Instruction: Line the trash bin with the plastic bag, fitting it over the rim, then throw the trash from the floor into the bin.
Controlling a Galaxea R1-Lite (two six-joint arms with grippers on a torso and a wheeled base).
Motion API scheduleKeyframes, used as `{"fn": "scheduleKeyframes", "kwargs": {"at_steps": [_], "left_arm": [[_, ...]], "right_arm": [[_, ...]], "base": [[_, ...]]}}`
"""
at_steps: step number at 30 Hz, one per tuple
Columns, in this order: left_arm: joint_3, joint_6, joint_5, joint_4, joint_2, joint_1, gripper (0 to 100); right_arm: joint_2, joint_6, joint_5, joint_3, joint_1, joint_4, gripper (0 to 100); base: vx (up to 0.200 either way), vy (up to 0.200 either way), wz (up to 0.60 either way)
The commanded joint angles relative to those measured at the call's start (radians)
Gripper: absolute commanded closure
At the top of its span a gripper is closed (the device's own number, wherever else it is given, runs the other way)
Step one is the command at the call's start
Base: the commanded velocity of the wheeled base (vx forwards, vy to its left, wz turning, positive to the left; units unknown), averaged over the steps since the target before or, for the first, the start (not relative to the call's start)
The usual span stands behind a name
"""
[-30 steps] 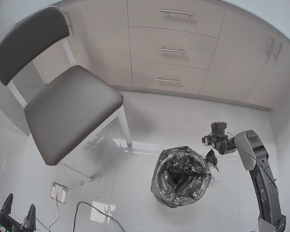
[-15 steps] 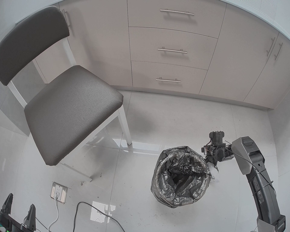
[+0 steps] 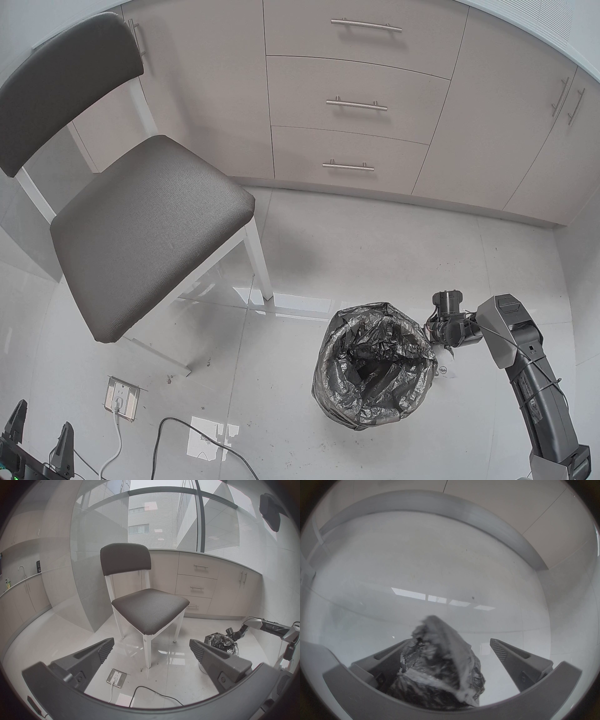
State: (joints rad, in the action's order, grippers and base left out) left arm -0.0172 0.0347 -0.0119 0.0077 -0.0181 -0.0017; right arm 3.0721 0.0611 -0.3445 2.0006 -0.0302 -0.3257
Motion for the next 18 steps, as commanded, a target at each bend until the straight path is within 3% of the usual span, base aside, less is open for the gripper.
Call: {"fn": "scheduleKeyframes", "kwargs": {"at_steps": [1,18], "left_arm": [[0.013,0.001,0.0,0.0,0.015,0.0,0],[0.013,0.001,0.0,0.0,0.015,0.0,0]], "right_arm": [[0.028,0.0,-0.001,-0.001,0.001,0.005,0],[0.028,0.0,-0.001,-0.001,-0.008,0.016,0]], "base": [[0.0,0.0,0.0],[0.0,0.0,0.0]]}}
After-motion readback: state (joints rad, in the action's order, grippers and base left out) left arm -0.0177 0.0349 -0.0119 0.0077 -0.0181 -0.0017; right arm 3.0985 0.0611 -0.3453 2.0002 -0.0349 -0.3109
